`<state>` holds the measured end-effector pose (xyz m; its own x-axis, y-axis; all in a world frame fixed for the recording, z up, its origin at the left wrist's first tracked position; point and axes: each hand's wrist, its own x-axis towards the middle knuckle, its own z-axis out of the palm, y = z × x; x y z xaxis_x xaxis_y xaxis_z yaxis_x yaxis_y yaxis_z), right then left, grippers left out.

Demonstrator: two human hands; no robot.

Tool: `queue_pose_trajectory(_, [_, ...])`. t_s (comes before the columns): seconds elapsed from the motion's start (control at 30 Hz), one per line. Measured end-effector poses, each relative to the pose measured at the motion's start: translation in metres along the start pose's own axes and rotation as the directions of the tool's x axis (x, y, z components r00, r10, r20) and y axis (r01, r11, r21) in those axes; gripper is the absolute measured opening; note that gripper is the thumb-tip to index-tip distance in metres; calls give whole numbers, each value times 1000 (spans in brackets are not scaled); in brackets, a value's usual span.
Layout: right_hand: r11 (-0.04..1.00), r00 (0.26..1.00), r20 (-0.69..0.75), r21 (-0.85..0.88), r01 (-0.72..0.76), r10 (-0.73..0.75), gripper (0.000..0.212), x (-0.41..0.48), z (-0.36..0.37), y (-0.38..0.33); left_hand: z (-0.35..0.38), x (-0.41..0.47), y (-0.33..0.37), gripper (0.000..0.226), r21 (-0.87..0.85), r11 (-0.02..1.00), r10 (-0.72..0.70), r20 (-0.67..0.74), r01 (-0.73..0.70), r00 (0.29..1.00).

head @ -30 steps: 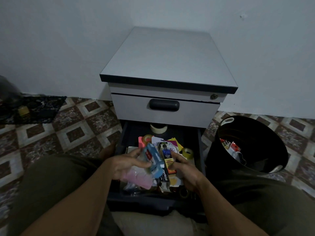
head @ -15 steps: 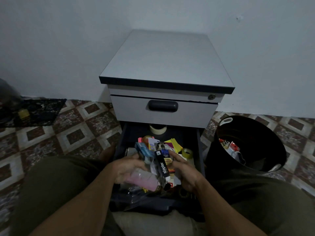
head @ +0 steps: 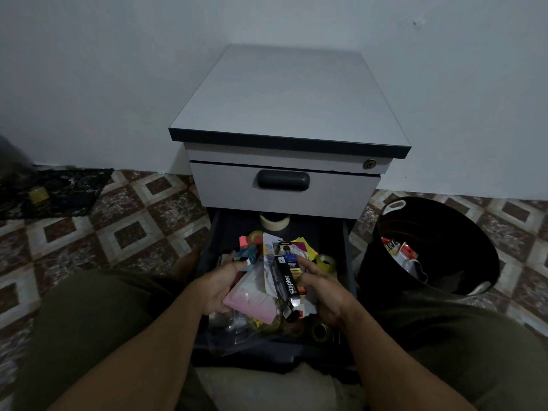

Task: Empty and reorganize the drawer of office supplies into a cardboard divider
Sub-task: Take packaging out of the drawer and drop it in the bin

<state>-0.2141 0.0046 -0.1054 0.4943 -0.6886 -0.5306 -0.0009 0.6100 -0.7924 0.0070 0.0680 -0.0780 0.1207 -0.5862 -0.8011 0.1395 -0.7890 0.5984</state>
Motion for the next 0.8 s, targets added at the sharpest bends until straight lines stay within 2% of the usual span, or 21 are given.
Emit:
queue_pose_trajectory(0.07, [1000,1000,-24,-2,-4,4,69,1,0,-2,1,-1,2,80,-32,999,42,4,-42,999])
queue_pose_trajectory(0.17, [1000,1000,-27,-7,-1,1,62,0,0,-6,1,-3,2,89,39,993,113,20,-113,993])
queue_pose_trajectory(0.3, [1000,1000,-22,-9,-7,7,62,-5,3,-10,-2,-6,4,64,142,980,130,54,-136,990])
queue_pose_trajectory(0.43, [1000,999,-27,13,-19,19,59,-8,4,-12,-3,-9,5,59,125,984,119,79,-128,990])
queue_pose_trajectory(0.53, [999,1000,-16,28,-15,16,61,-10,5,-13,-6,-13,7,93,161,975,128,139,-150,982])
queue_pose_trajectory(0.6, [999,1000,-17,38,-12,13,60,-11,6,-17,-5,-19,12,103,175,965,170,146,-195,975])
queue_pose_trajectory(0.8, [997,998,33,52,52,-54,52,-16,8,-36,-3,-32,30,78,37,958,276,162,-286,947])
